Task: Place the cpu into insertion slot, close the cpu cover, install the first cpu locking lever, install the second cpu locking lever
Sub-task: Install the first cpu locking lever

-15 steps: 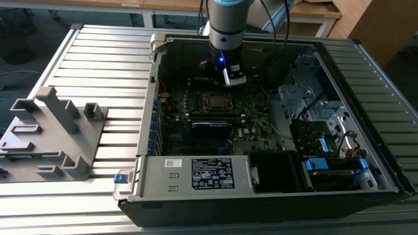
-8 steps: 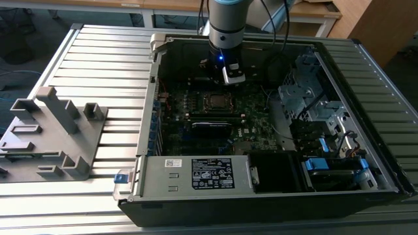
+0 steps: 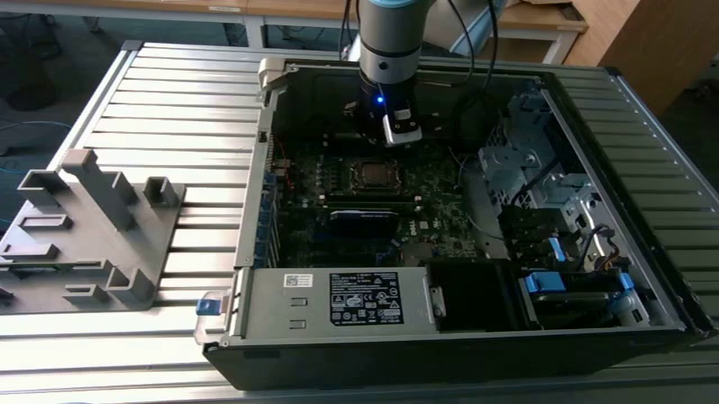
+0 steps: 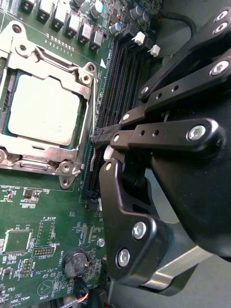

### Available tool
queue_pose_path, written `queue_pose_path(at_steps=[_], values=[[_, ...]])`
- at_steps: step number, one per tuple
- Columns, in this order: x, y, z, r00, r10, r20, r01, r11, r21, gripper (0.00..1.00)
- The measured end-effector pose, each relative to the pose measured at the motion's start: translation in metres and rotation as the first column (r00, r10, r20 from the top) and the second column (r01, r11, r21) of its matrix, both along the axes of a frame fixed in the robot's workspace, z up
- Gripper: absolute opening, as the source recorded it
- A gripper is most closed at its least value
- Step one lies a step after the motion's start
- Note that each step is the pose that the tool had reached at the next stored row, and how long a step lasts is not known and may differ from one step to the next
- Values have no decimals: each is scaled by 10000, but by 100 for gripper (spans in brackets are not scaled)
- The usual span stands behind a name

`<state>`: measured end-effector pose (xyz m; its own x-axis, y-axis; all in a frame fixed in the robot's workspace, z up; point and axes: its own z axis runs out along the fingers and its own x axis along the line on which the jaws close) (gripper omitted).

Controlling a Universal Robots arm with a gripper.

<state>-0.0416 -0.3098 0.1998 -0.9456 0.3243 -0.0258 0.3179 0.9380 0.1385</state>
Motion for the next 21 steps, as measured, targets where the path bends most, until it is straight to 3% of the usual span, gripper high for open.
queue_pose_path(at_steps=[6,14,21], values=[[4,-1,-15,10000,0,4,0,9997,-238,11],[5,-1,-24,10000,0,6,0,9997,-262,11],[5,0,20,10000,-5,7,5,9997,-259,11]])
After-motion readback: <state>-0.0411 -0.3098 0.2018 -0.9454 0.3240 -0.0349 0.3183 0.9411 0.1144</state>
